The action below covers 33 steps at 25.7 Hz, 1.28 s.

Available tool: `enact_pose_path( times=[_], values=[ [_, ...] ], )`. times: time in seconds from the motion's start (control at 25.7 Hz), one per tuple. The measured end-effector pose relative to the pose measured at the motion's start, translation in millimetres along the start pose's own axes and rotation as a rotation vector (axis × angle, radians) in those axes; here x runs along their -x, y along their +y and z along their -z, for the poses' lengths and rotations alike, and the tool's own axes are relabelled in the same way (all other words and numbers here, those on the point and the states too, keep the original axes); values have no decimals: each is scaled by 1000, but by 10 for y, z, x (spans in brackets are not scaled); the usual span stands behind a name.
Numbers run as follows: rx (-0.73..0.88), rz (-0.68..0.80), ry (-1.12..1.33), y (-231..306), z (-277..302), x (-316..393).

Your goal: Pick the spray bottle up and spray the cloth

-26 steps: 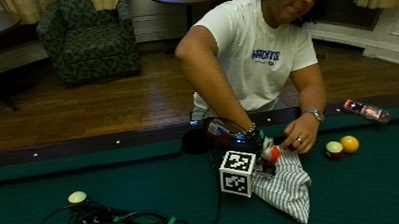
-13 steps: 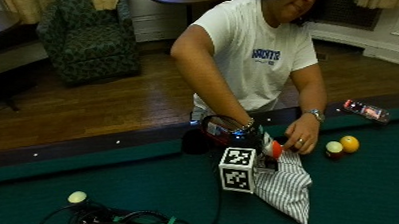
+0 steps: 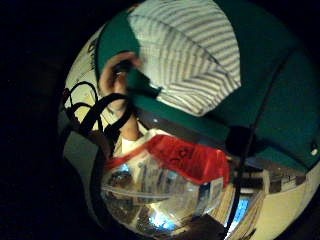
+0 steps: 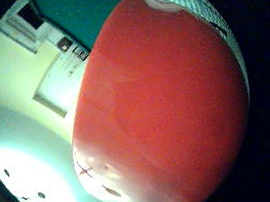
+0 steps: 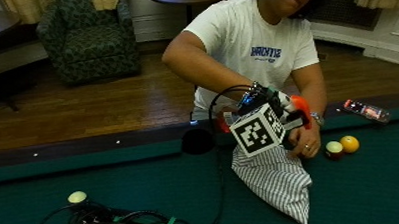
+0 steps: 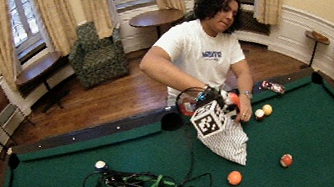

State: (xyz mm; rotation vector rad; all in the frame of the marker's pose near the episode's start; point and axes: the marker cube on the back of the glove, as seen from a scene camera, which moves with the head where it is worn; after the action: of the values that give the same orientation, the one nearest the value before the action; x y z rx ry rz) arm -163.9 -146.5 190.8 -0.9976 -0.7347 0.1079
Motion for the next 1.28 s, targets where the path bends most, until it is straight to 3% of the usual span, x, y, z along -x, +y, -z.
enact_pose_path(
  times=[0.39, 0.62, 0.93, 1.28],
  values=[
    [-226, 455, 28, 556, 101, 823],
    [-329, 654, -21, 853, 18, 963],
    [-351, 832, -136, 810, -162, 874],
    [-382, 903, -145, 345, -425, 830]
  ],
)
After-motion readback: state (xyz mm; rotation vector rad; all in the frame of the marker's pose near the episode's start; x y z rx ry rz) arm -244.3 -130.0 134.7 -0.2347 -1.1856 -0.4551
